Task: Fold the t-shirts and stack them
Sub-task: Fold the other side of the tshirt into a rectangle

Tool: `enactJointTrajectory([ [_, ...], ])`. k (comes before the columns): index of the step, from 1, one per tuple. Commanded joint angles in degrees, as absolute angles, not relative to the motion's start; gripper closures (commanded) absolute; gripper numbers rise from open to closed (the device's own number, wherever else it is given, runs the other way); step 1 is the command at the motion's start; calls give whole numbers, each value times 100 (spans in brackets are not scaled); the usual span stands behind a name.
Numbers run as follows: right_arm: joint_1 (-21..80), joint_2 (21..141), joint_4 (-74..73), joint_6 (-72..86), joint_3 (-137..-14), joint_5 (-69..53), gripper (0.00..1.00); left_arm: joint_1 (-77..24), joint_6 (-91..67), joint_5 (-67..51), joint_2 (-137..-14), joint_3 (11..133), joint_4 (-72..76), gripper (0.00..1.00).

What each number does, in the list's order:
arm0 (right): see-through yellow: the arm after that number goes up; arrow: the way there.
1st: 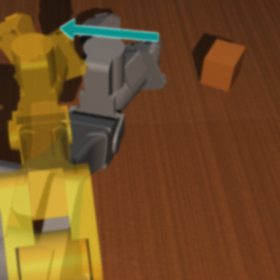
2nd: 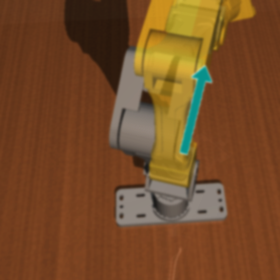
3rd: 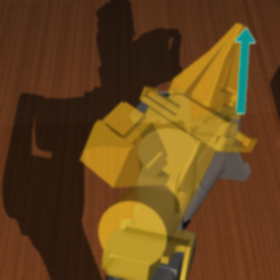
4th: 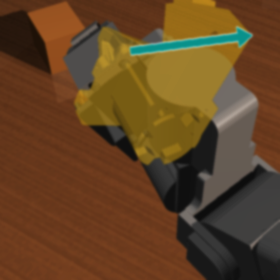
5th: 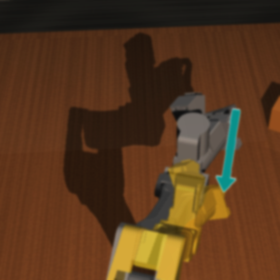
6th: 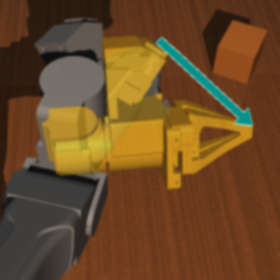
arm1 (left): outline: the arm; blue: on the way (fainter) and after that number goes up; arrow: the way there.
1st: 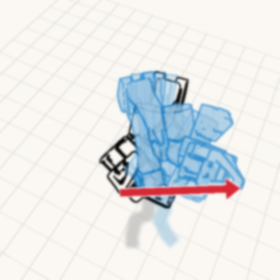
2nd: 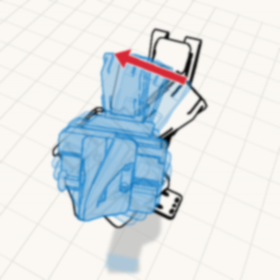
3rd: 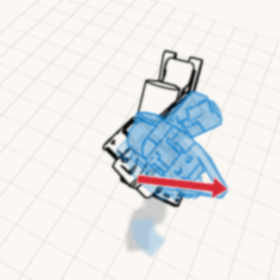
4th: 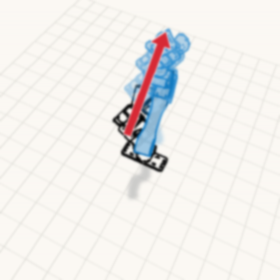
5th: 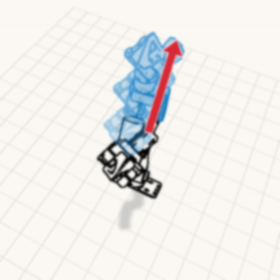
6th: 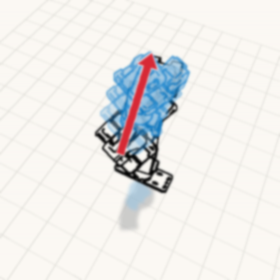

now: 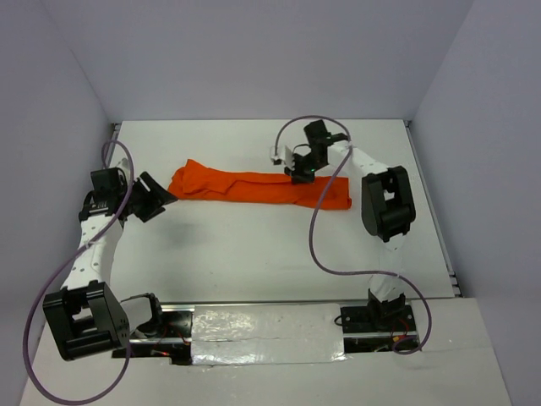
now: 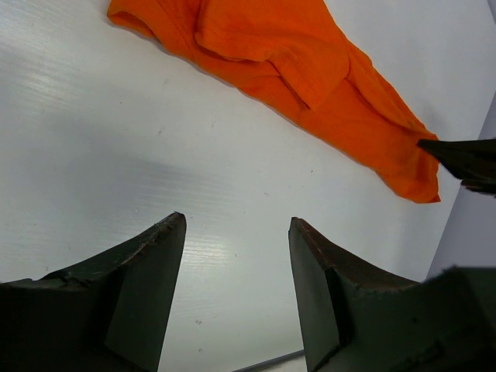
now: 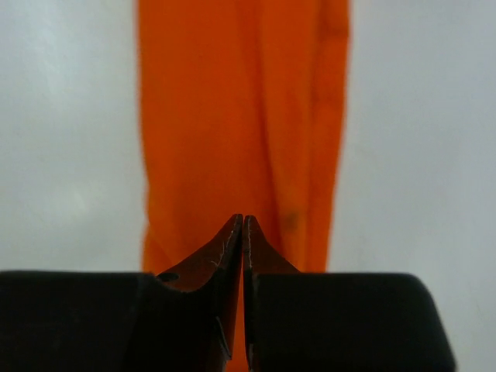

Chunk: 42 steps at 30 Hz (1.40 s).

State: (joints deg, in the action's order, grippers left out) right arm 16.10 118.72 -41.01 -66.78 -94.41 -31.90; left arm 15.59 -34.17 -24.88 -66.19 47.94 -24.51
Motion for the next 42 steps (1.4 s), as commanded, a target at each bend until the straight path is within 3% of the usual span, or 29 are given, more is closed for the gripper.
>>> enactJointTrajectory([
  [1, 2038, 11733, -3905, -6375, -9343, -3209, 89, 1591, -3533, -2698, -6373, 4738, -2435, 32],
  [9, 2504, 12093, -2953, -5493, -9659, -2418, 87, 1591, -3621, -2821, -6144, 4562, -2417, 31],
  [19, 2663, 12586, -3497, -5695, -10388, -2224, 87, 1591, -3639, -2883, -6082, 4526, -2417, 31],
  [33, 2672, 12383, -3832, -6144, -10081, -2470, 87, 1591, -3639, -2918, -6126, 4447, -2303, 31],
  [42, 2663, 12858, -3173, -5274, -10643, -1451, 87, 1591, -3612, -2918, -6108, 4430, -2329, 31],
])
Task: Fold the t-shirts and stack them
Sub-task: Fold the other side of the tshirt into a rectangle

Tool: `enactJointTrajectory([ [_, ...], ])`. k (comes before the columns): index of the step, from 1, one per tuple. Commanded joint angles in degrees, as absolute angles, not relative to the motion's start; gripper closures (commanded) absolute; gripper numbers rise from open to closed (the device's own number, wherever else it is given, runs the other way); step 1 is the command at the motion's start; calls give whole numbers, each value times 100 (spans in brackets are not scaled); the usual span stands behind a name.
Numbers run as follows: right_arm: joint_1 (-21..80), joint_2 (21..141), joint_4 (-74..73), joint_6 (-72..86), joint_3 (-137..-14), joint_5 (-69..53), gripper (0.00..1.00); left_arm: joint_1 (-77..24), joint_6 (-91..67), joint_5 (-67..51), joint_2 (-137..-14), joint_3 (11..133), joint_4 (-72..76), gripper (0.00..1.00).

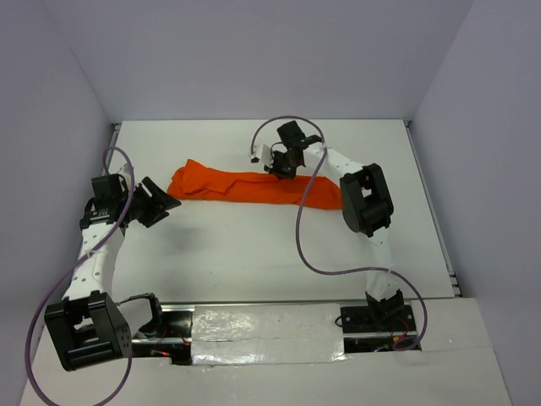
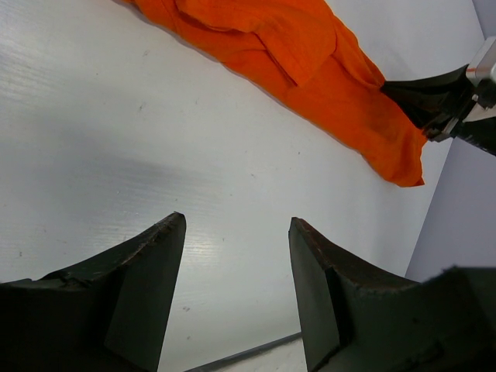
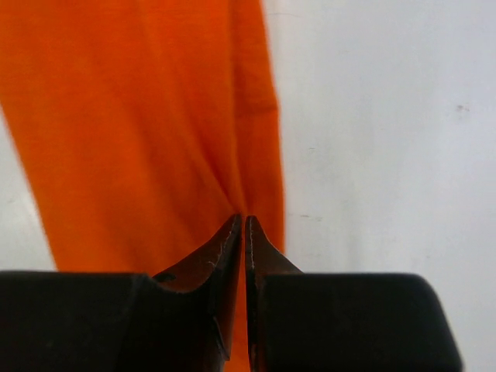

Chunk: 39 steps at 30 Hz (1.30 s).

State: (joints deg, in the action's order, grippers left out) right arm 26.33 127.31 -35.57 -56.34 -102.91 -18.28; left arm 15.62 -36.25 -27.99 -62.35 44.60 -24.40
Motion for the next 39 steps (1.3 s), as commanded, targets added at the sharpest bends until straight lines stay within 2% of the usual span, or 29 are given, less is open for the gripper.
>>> enactJointTrajectory([
  [1, 2672, 12876, -3138, -5186, -10678, -1328, 87, 1591, -3621, -2918, -6108, 4430, -2329, 31],
  [11, 2646, 12956, -3076, -5027, -10925, -1186, 86, 1591, -3595, -2997, -6275, 4447, -2233, 31],
  [15, 2392, 12613, -3172, -4773, -10907, -1816, 84, 1591, -3516, -2980, -6529, 4693, -2162, 31],
  [16, 2312, 12508, -3242, -4555, -10933, -2063, 82, 1591, -3507, -2979, -6696, 4876, -2153, 31],
  [17, 2225, 12272, -3374, -4440, -10916, -2344, 73, 1591, -3489, -2988, -6784, 4982, -2136, 31],
  [19, 1953, 11981, -3533, -4246, -10742, -3167, 65, 1591, -3446, -2997, -7152, 5367, -2127, 31],
  [20, 1873, 11631, -3533, -4184, -10610, -3364, 55, 1591, -3419, -2997, -7276, 5501, -2144, 31],
  [23, 1714, 10867, -3367, -4166, -9846, -3831, 38, 1591, -3279, -3024, -7856, 6010, -2285, 31],
  [31, 1407, 9721, -3305, -4184, -8483, -4130, 34, 1582, -2277, -2680, -9551, 7512, -2944, 30],
  [32, 1293, 9608, -3339, -4157, -8447, -4270, 33, 1582, -2198, -2663, -9684, 7636, -3031, 25],
  [35, 1117, 9414, -3419, -4096, -8324, -4412, 32, 1591, -1908, -2847, -10212, 8050, -3023, 19],
  [39, 1037, 9176, -3419, -4122, -8069, -4368, 32, 1565, -1705, -3251, -10835, 8524, -2953, 19],
])
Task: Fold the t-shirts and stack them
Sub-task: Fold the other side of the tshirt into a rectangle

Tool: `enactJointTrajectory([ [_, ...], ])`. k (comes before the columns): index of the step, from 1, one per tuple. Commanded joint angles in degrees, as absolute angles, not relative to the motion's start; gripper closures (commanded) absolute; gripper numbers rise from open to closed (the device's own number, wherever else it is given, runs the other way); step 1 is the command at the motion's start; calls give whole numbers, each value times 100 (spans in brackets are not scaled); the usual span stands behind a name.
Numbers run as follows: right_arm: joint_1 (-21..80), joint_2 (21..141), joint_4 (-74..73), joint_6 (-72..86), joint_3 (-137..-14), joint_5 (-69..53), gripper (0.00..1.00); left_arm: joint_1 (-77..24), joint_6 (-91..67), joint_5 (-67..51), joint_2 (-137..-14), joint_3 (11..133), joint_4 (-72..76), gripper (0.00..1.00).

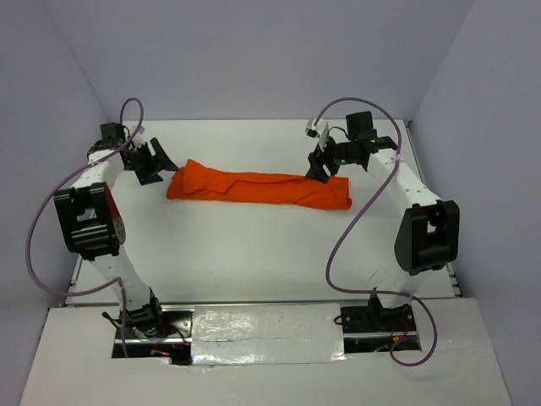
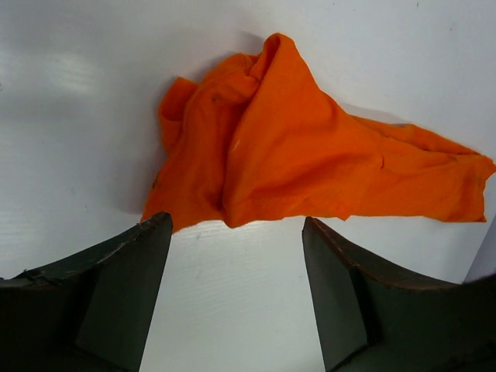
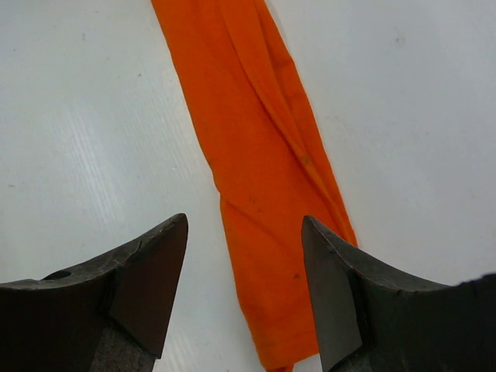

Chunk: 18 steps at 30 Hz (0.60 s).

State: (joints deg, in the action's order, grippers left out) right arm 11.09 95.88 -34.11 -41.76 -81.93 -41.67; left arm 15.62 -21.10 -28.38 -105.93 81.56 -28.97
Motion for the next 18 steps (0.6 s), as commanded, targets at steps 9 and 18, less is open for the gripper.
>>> enactJointTrajectory([
  [9, 879, 8833, -3305, -4034, -7691, -4395, 32, 1311, -1301, -3490, -11645, 9122, -3190, 20],
  [18, 800, 8605, -3235, -4017, -7445, -4456, 32, 1011, -1239, -2243, -11971, 9281, -3217, 23],
])
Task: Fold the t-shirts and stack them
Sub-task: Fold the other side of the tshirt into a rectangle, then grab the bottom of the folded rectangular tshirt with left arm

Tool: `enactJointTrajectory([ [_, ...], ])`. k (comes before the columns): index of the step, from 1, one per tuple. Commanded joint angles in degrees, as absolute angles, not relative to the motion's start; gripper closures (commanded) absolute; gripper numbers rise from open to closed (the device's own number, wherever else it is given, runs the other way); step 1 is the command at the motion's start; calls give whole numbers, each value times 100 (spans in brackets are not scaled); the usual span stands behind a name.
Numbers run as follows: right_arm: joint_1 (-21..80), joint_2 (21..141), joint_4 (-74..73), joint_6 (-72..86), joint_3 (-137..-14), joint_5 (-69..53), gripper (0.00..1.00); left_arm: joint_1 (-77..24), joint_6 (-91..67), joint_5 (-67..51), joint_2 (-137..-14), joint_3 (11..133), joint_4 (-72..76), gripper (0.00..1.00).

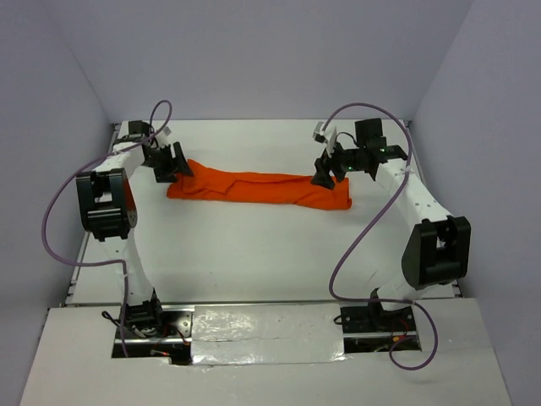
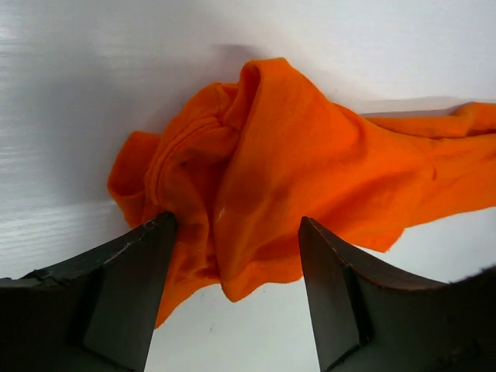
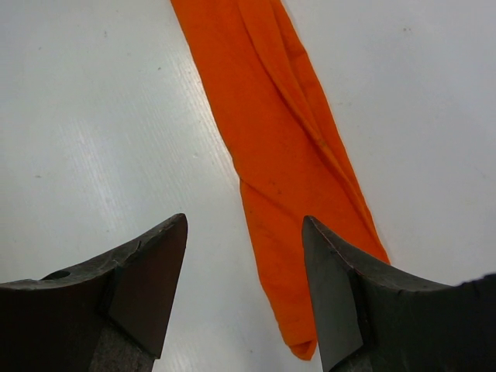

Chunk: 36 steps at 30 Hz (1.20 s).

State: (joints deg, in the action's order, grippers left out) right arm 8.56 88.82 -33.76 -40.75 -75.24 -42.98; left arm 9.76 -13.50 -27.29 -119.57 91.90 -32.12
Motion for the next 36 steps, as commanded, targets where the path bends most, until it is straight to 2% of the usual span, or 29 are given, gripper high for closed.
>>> enactJointTrajectory([
  [1, 774, 8578, -3217, -4008, -7418, -4473, 31, 1002, -1239, -2154, -12006, 9281, -3225, 23],
  [5, 756, 8526, -3182, -3999, -7304, -4509, 32, 932, -1187, -1705, -11936, 9247, -3209, 24],
  [12, 730, 8499, -3120, -3964, -7251, -4561, 31, 879, -1196, -1899, -11391, 9000, -2848, 24],
  [20, 729, 8482, -3085, -3937, -7207, -4579, 31, 800, -1072, -2224, -11865, 9220, -3251, 23],
  [27, 703, 8411, -3067, -3964, -7137, -4605, 31, 686, -1142, -1188, -11892, 9176, -3235, 23],
  [36, 686, 8411, -3006, -3894, -7119, -4676, 32, 624, -1169, -747, -11603, 9054, -3050, 23],
])
